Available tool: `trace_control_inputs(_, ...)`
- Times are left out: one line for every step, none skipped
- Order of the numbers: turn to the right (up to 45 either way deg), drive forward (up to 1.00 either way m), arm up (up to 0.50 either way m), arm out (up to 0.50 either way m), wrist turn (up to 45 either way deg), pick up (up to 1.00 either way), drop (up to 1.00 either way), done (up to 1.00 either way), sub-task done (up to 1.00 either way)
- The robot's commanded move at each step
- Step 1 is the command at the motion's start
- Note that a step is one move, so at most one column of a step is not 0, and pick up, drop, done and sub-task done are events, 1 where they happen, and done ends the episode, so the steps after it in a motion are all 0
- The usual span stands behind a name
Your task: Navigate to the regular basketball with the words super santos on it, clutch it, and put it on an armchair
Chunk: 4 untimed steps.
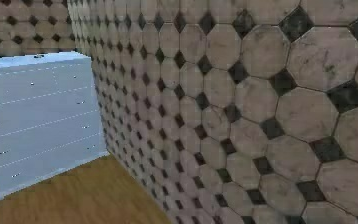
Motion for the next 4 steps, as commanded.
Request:
trace_control_inputs(-39.0, 0.0, 0.0, 0.0, 0.0, 0.0, 0.0, 0.0, 0.0)
trace_control_inputs(0.0, 0.25, 0.0, 0.0, 0.0, 0.0, 0.0, 0.0, 0.0)
trace_control_inputs(-27.0, 0.0, 0.0, 0.0, 0.0, 0.0, 0.0, 0.0, 0.0)
trace_control_inputs(0.0, 0.5, 0.0, 0.0, 0.0, 0.0, 0.0, 0.0, 0.0)
